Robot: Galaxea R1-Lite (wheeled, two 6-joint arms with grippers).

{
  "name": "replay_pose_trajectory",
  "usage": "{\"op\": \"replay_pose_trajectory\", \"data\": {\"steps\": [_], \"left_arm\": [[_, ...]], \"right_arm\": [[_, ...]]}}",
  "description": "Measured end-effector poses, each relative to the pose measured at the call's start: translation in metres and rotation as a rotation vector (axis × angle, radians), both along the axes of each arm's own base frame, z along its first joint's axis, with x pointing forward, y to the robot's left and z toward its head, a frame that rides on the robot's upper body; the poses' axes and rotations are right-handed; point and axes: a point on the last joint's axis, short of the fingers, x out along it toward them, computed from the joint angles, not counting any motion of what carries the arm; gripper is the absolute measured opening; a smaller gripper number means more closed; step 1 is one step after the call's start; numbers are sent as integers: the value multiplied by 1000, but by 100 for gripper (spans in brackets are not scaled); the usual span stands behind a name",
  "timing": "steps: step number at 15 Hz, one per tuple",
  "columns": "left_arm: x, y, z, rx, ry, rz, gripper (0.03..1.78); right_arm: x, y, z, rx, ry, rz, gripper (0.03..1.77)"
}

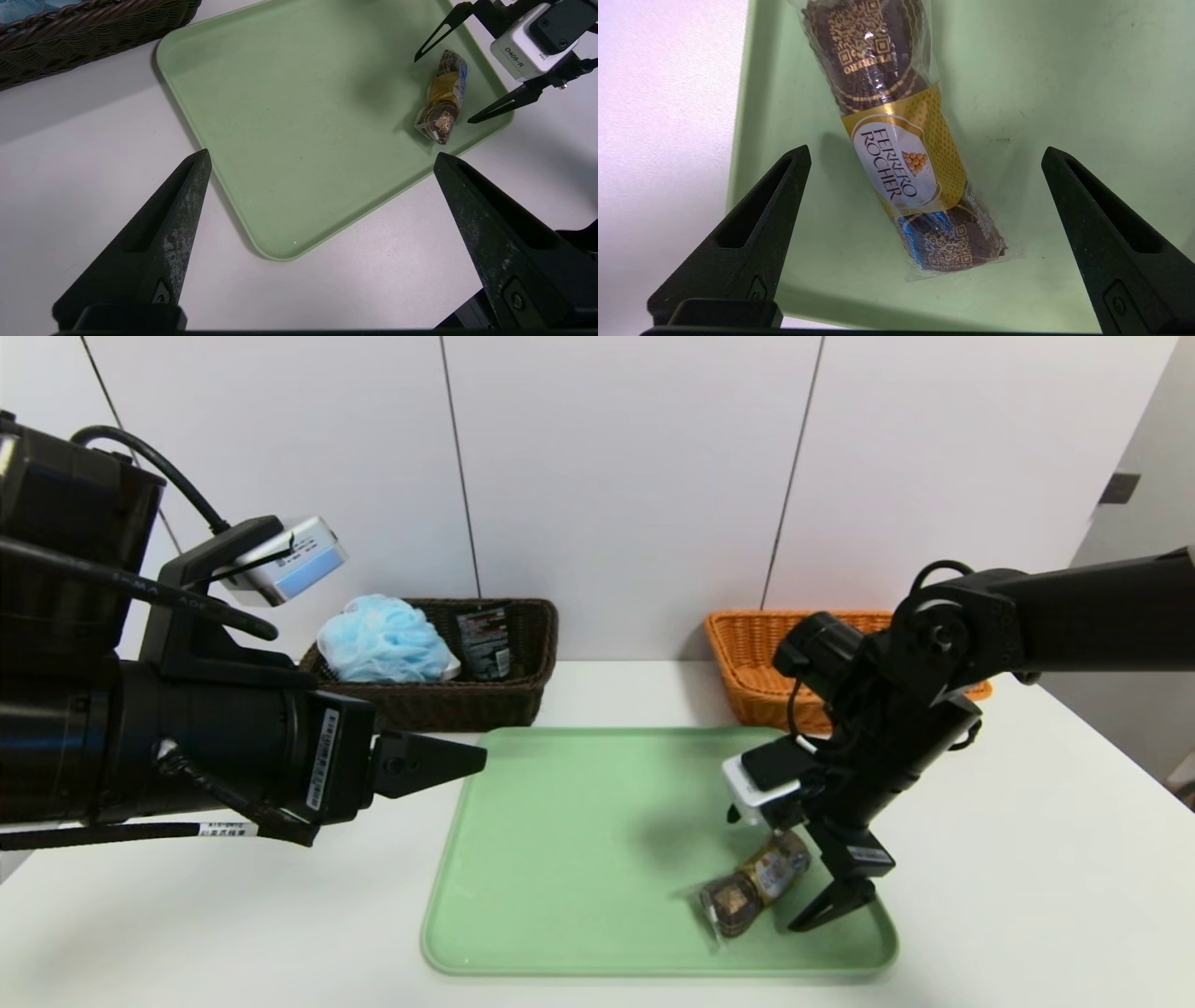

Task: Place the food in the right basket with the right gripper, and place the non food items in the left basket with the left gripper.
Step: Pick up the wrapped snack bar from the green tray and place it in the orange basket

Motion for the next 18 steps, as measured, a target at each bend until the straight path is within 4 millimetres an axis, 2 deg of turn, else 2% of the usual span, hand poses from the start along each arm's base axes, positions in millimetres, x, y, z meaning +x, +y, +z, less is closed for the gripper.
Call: {"op": "replay_pose_trajectory", "data": {"steps": [18], "left_arm": [[3, -2, -1, -7, -3, 4, 169]], "right_arm": [[8, 11, -13, -37, 34, 12, 171]]}}
